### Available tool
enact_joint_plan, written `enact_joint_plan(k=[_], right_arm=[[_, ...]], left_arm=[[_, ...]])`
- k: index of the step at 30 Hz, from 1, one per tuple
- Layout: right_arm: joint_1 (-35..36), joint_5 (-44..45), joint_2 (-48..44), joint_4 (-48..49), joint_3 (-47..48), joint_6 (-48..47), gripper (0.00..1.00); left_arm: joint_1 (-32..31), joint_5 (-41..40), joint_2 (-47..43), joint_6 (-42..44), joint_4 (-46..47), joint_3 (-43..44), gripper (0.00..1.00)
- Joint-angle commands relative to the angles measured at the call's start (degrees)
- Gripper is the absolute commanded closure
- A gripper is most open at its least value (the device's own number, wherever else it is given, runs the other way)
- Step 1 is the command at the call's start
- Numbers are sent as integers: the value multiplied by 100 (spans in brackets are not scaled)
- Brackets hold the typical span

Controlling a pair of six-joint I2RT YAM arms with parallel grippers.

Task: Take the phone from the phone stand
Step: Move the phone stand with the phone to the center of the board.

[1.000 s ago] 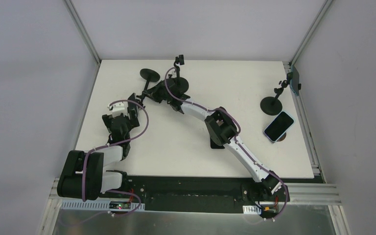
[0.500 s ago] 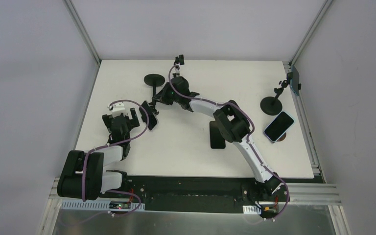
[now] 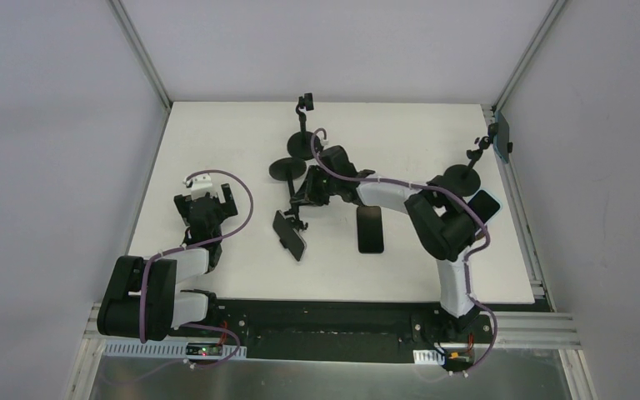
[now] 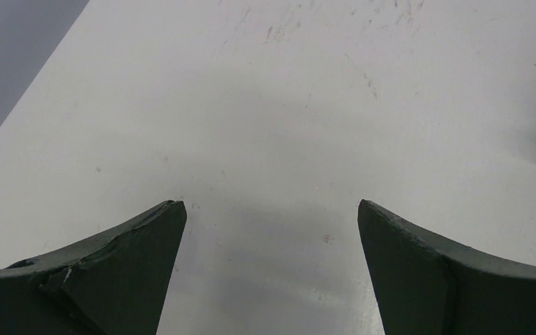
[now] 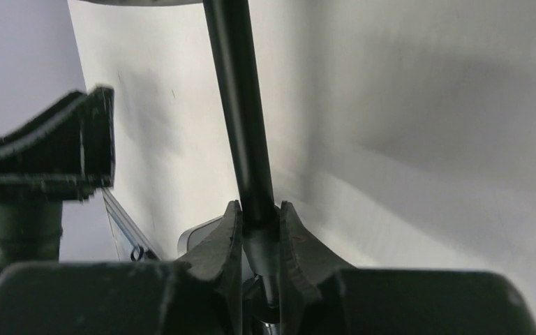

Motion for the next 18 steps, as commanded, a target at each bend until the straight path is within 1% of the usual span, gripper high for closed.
enact_joint_plan(k=[1,4,7,10,15,17,18], right_arm=[[85,-292,-1347,172,-808,-26,100],[183,91,-1936,29,-1470,-11,100],[378,768,-2440,-131,-2041,309,100],[749,1532,-2860,-221,-2448,535,100],[1567,3000,-3229,-876,-2409,210,100],[1765,3368,-3265,-1198,-2213,150,100],[1788,3515,-3251,-1509,-2046,125,100]], left_arm=[[-3,-40,-24,19,264,151,1],[-9,-41,-24,13,269,158,1],[-9,-42,-30,7,267,158,1],[-6,-47,-31,13,261,159,1],[-12,-42,-24,19,261,154,1],[-11,-41,-28,17,261,156,1],[-12,-42,-31,18,262,156,1]])
